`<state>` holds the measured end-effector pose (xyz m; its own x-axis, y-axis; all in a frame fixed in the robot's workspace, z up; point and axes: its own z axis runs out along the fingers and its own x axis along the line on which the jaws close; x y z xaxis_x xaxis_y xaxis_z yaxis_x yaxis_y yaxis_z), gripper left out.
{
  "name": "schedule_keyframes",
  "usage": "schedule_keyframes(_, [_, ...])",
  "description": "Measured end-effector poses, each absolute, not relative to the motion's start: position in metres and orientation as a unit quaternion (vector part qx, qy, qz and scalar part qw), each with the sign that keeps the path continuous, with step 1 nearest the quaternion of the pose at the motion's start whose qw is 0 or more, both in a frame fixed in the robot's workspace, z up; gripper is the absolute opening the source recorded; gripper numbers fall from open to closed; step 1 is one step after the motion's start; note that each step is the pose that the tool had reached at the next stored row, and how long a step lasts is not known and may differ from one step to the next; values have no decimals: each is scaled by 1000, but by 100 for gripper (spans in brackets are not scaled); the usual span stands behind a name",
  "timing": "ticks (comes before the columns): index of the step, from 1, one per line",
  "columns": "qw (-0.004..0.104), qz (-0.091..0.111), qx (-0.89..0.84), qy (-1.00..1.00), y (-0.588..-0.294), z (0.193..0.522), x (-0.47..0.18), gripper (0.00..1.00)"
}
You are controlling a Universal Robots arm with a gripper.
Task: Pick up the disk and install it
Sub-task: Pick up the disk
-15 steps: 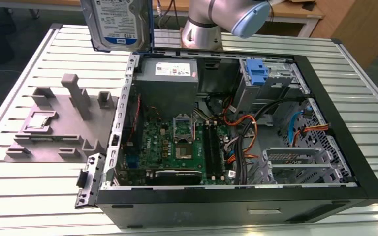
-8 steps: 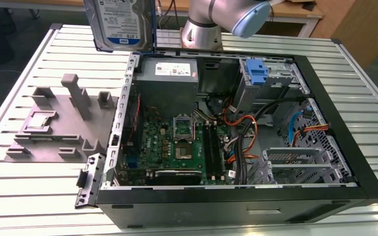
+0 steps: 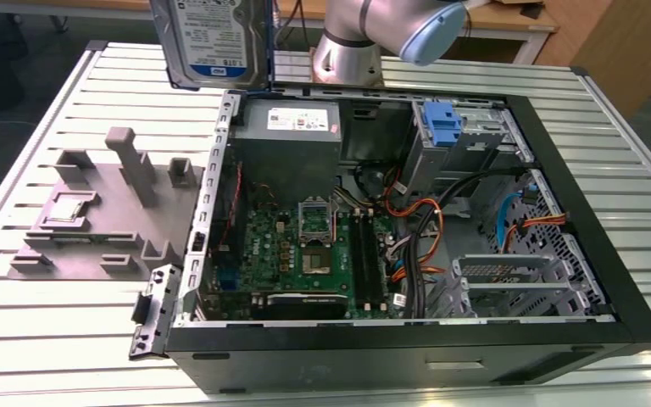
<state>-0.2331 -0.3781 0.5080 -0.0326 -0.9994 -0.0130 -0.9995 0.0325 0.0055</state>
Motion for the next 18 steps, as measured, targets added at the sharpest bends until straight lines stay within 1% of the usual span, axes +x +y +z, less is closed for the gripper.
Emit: schedule_keyframes(18, [3, 6, -696, 718, -378, 508, -220, 37])
